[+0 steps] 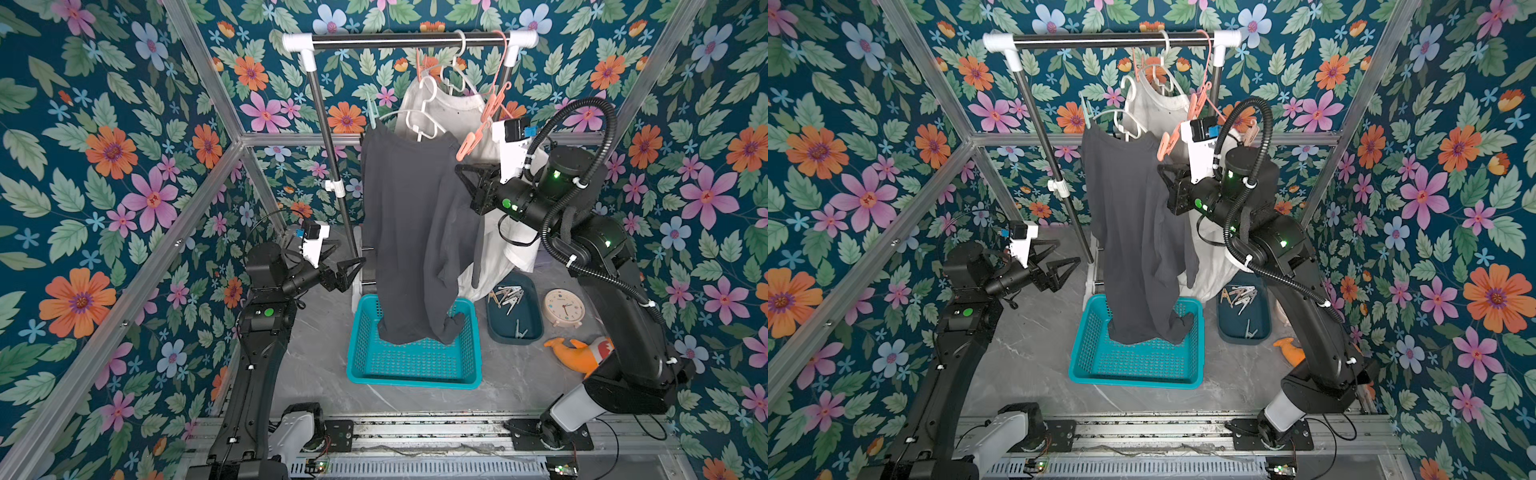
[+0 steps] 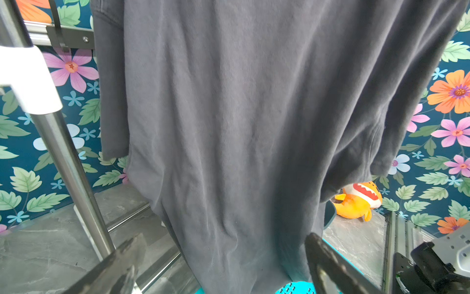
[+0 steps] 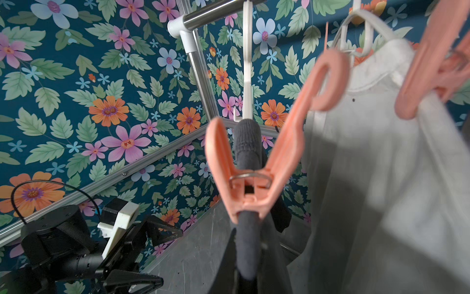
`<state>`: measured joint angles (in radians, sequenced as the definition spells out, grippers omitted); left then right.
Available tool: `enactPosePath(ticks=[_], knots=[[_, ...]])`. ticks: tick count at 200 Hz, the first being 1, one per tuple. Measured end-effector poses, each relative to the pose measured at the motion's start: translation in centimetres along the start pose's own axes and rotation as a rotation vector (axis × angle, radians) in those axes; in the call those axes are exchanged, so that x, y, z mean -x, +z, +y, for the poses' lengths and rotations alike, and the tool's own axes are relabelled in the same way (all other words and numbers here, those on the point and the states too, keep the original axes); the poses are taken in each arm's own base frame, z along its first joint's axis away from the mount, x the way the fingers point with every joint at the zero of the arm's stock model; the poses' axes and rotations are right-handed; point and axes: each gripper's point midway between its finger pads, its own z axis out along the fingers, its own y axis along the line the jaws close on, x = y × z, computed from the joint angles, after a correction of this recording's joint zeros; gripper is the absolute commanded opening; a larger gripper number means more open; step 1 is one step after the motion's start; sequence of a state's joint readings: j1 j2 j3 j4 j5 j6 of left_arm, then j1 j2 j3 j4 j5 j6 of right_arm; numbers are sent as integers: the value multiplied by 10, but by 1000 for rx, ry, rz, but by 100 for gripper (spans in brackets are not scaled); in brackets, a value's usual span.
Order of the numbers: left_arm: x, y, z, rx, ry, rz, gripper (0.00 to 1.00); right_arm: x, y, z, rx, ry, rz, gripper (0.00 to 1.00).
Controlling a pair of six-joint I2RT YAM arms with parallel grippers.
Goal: Use clothespins to secure the t-shirt on both sides of the hanger
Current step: Hang the hanger on the clothesline.
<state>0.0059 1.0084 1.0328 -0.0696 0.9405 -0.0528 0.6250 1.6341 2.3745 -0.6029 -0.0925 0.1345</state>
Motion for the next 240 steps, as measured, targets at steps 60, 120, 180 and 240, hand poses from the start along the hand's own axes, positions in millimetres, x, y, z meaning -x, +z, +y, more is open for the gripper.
enactPosePath(ticks=[60,120,180,240], knots=[[-2,1,1,-6,-6,-10,100,13,37,-10,-46,-59,-44,0],[-3,4,0,-32,-31,-30,99,2,61,-19,-74,-124,-61,0],[2,1,-3,-35,-12,-45,99,3,67,-21,-76,-182,-134,0],[4,0,-5,-35,-7,-49,100,36,54,-20,-102,-216,-281,0]])
